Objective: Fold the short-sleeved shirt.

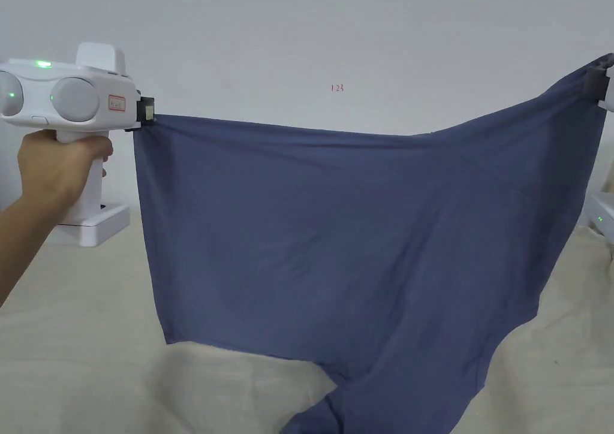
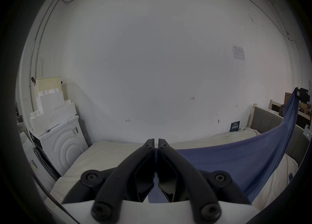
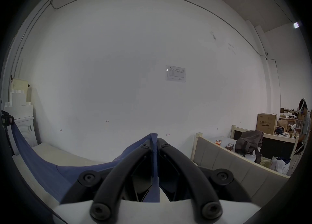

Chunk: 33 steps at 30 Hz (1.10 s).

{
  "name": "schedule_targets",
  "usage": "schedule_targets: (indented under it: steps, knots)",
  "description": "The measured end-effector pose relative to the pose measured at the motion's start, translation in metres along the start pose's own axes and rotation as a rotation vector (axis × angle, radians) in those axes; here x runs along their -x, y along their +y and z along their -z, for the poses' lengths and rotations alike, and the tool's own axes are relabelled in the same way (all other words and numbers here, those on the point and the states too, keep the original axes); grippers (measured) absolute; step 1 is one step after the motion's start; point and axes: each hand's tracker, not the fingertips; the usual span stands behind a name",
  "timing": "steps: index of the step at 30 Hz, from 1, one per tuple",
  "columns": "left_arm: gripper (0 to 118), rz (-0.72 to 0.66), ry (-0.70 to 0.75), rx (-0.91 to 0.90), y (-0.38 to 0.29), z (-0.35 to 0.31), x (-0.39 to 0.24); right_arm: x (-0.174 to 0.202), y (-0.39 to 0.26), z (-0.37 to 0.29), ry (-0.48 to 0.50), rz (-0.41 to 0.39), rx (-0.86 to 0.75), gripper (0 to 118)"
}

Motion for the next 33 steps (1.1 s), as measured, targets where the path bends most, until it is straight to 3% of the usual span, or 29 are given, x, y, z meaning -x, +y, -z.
schedule_targets:
  steps: [12, 23, 33]
  knots:
    - [0, -0.077, -0.023, 0.201, -0.163, -0.033, 0.022, 0.004, -0.152, -0.075, 0.057, 0.033, 0.226, 2]
    - [0, -0.113, -0.036, 0.436, -0.329, -0.136, 0.038, -0.006, -0.286, -0.216, 0.097, 0.069, 0.466, 2]
    - [0, -0.053, -0.056, 0.587, -0.417, -0.206, 0.036, -0.034, -0.358, -0.321, 0.090, 0.070, 0.637, 2]
